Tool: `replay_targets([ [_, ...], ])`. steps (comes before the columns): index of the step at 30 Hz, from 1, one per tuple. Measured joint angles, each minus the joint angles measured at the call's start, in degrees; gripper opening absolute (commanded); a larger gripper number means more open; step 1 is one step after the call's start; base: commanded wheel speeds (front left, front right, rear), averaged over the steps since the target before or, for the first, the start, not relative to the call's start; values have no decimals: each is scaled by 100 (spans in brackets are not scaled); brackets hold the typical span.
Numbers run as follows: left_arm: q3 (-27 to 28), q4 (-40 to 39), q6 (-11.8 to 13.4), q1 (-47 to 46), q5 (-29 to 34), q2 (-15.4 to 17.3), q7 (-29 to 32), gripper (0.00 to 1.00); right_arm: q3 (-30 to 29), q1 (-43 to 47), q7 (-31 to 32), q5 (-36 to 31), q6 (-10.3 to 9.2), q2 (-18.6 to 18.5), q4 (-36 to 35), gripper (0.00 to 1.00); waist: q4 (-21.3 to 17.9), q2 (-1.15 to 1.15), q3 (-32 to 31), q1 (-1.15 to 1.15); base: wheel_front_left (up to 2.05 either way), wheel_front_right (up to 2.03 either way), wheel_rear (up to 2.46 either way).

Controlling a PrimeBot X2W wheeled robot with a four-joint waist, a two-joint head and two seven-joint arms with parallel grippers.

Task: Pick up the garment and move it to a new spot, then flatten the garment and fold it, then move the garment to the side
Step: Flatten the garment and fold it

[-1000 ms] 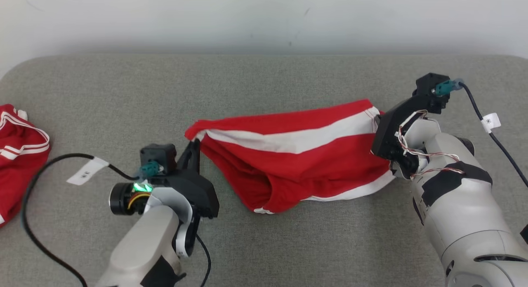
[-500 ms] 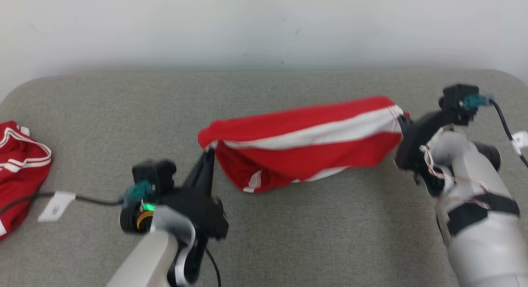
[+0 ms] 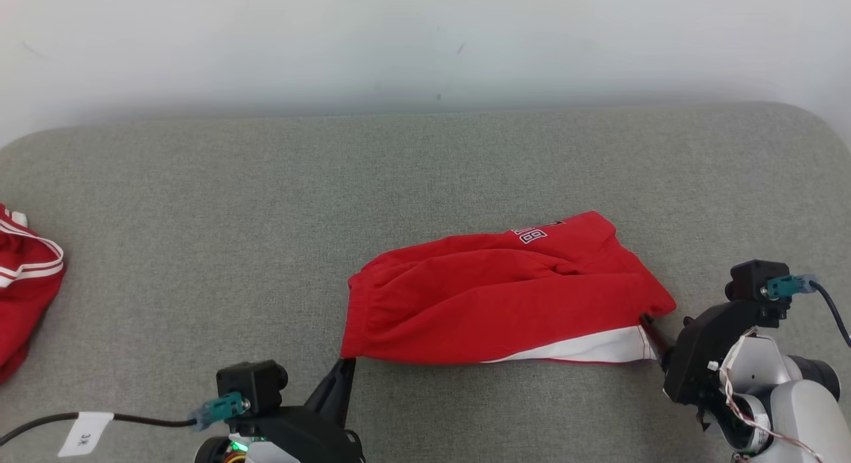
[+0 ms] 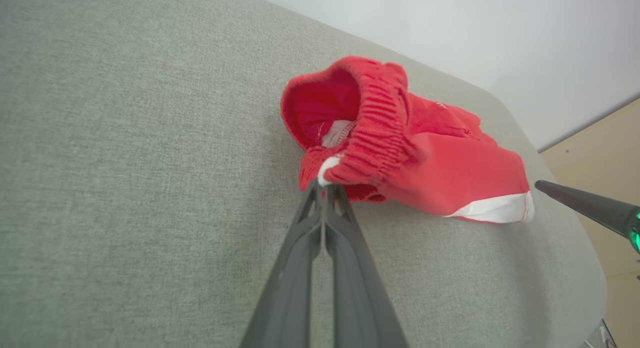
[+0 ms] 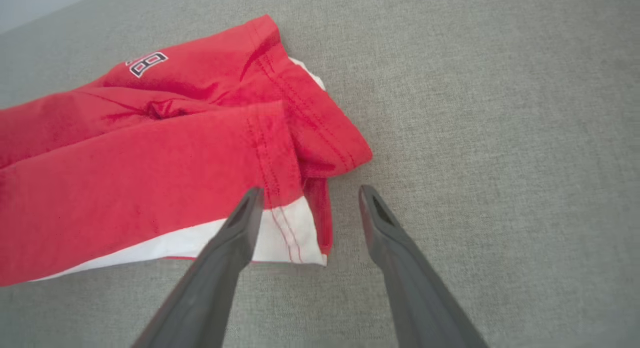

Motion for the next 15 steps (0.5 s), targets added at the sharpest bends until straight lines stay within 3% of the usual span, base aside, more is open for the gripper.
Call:
replay_targets([
  [7,-62,16,23,71,0,-33,20,0,30,367,433,-144,0,87,-754,100,-9,0,-101,0,0,0,0],
  [15,-98,20,43,60,15,-45,20,0,-2,513,556,-396,0,136,-656,100,0,0,-91,0,0,0,0],
])
